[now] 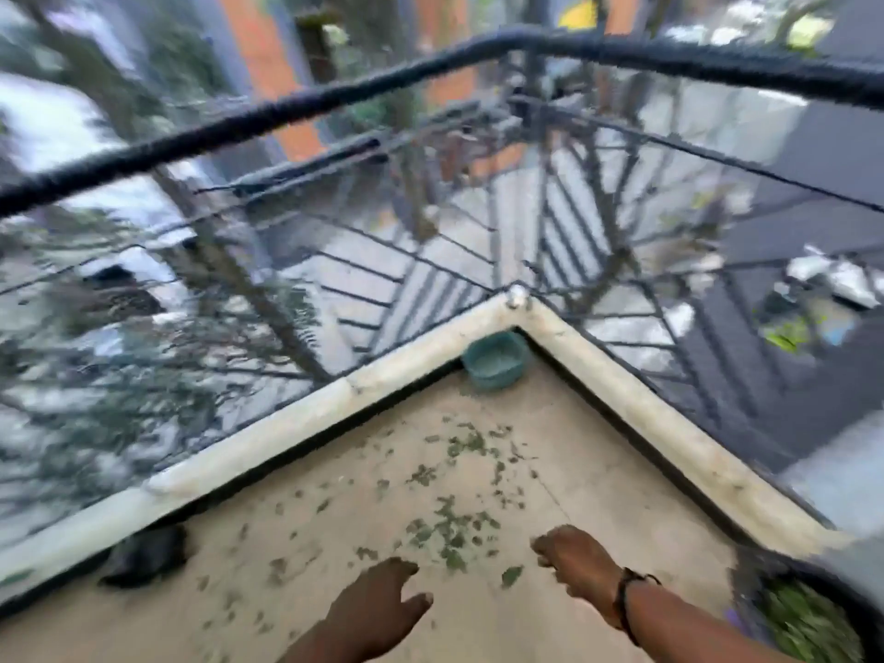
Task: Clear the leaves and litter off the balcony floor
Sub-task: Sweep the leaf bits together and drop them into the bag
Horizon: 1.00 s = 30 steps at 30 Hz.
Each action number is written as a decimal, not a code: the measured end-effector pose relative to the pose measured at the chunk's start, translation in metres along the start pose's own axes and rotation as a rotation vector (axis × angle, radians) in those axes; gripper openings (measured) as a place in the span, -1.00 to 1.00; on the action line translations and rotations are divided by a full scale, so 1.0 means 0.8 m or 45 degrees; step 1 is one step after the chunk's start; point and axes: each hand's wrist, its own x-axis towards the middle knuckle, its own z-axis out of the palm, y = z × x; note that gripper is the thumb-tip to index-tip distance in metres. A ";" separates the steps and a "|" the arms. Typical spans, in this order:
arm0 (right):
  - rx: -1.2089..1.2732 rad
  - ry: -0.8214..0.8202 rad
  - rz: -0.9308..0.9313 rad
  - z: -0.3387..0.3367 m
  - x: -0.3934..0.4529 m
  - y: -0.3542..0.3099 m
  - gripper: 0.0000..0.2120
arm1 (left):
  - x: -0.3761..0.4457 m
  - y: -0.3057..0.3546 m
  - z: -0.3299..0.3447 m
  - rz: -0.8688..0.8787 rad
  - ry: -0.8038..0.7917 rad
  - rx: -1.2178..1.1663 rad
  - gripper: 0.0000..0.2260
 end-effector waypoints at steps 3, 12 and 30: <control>-0.766 -0.149 -0.412 0.090 -0.016 -0.106 -0.69 | -0.056 -0.110 -0.029 -0.103 0.261 -0.097 -0.45; -1.980 -0.332 -1.234 0.323 -0.080 -0.279 -0.53 | -0.182 -0.320 -0.023 -0.432 0.521 -0.407 -0.42; -2.415 -0.598 -2.480 0.412 -0.107 -0.664 -0.63 | -0.237 -0.474 -0.108 -0.927 0.678 -0.829 -0.38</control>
